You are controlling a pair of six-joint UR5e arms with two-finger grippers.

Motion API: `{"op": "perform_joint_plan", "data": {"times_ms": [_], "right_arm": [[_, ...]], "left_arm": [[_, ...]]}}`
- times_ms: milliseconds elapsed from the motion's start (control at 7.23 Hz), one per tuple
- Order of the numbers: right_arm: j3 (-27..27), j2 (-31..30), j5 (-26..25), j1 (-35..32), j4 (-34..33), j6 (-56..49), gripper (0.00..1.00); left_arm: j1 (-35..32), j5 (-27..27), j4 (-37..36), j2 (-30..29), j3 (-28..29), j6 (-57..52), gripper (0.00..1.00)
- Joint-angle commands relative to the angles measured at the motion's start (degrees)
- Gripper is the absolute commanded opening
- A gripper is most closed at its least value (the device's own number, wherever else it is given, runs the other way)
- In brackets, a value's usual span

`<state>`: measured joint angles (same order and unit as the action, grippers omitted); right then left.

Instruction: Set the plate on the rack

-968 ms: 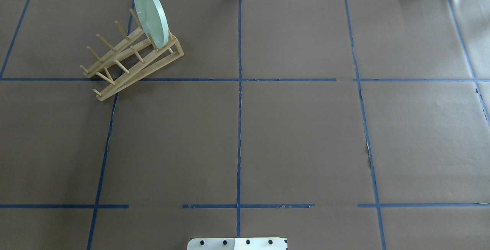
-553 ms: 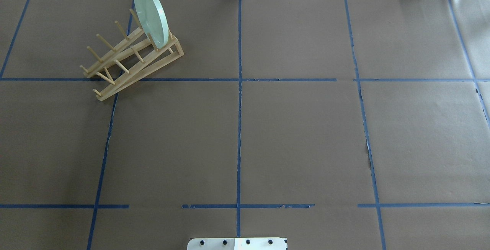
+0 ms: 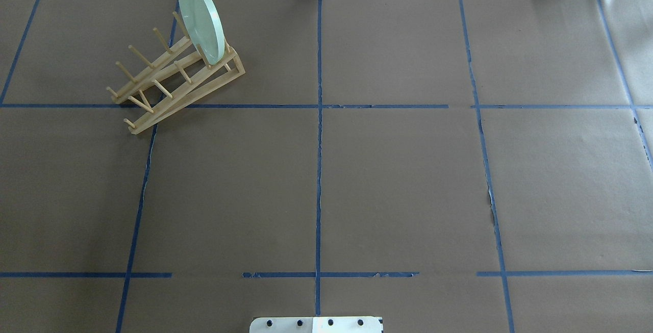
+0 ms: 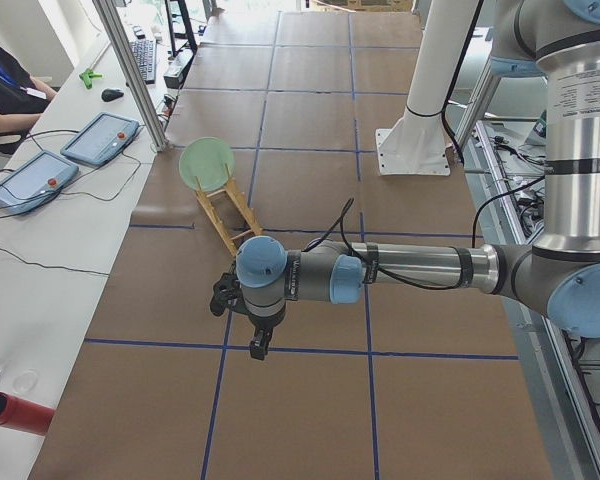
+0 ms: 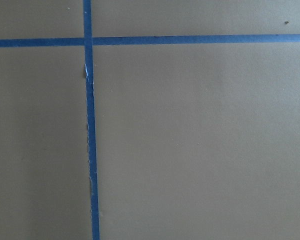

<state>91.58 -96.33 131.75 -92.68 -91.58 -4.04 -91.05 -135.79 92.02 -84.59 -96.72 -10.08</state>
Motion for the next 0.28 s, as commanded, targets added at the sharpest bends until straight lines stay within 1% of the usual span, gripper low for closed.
{"op": "perform_joint_plan", "data": {"times_ms": [0, 138], "right_arm": [[0.0, 0.0, 0.0, 0.04, 0.0, 0.0, 1.0], [0.0, 0.0, 0.0, -0.05, 0.0, 0.0, 1.0]], "left_arm": [[-0.01, 0.09, 0.0, 0.39, 0.04, -0.03, 1.0], [-0.01, 0.09, 0.0, 0.48, 0.04, -0.03, 1.0]]}}
